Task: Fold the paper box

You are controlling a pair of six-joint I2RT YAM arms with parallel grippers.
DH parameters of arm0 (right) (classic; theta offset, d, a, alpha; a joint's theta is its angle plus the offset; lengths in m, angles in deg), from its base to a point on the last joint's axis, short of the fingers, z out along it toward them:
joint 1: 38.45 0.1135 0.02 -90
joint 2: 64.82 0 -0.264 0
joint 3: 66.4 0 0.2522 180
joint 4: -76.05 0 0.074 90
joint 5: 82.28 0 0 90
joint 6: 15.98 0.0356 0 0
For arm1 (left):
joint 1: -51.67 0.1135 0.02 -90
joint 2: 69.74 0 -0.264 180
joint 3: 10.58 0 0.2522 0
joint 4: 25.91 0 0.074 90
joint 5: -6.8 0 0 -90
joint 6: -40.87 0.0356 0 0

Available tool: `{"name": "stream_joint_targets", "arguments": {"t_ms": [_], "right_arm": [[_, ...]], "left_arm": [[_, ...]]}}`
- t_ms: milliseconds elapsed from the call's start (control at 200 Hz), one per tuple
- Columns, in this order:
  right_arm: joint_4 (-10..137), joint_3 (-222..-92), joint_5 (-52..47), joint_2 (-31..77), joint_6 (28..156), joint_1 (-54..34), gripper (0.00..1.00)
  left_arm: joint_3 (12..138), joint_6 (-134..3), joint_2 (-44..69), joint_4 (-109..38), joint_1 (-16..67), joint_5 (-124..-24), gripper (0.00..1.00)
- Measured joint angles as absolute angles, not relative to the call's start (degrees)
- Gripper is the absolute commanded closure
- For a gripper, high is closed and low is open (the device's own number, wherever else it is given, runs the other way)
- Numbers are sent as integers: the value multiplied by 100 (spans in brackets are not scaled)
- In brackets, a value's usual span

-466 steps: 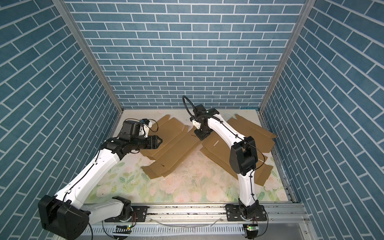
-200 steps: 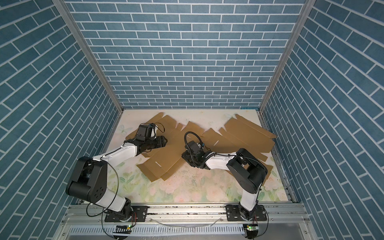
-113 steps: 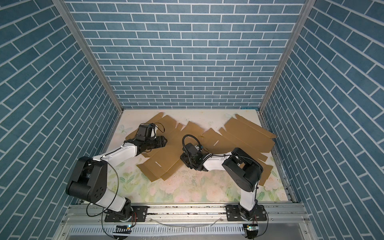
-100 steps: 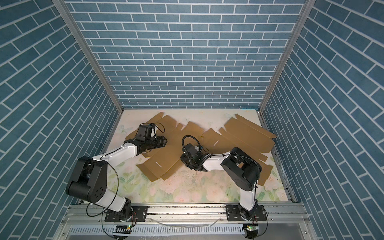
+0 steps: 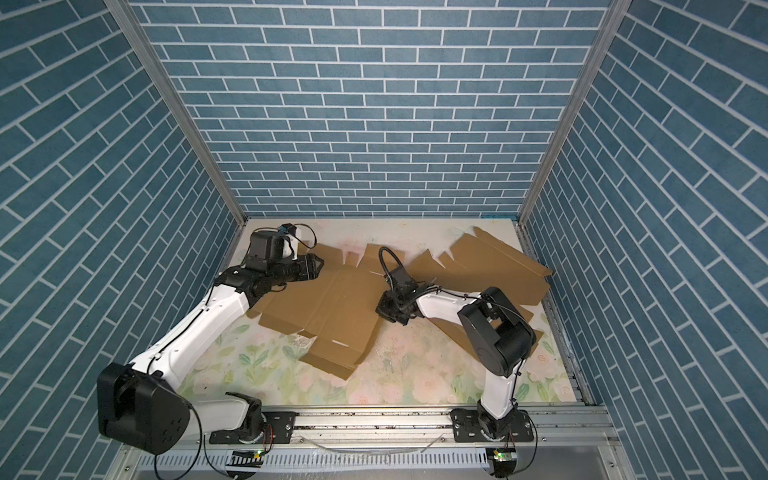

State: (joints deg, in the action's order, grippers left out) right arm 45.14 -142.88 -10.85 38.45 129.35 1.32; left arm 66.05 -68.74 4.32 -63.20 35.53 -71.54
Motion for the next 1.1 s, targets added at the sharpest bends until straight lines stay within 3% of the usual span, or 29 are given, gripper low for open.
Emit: {"name": "stream_joint_targets", "arguments": {"t_ms": [190, 360, 595, 785, 905, 995, 1100], "right_arm": [[1636, -15737, -995, 3864, 10352, -487, 100], [661, -16481, -881, 4157, 9331, -515, 100], [626, -16520, -588, 4607, 9152, -509, 96], [1201, -16255, -739, 4616, 9230, -576, 77], [1505, -15783, -833, 4526, 9396, -675, 71], [1649, -15539, -844, 4439, 9497, -721, 72], [1909, -15366, -859, 4314, 9667, -747, 85]], "left_arm": [[6161, -6986, 312, -6361, 3330, -7075, 34], [5396, -7194, 389, -6079, 2921, -6951, 35], [4631, -7410, 708, -5483, 2886, -6964, 39], [4120, -7626, 955, -5085, 2886, -7008, 41], [3849, -7751, 955, -4934, 2886, -7016, 42], [3711, -7832, 955, -4831, 2886, -7010, 42], [3650, -7915, 953, -4724, 2886, -7010, 43]]}}
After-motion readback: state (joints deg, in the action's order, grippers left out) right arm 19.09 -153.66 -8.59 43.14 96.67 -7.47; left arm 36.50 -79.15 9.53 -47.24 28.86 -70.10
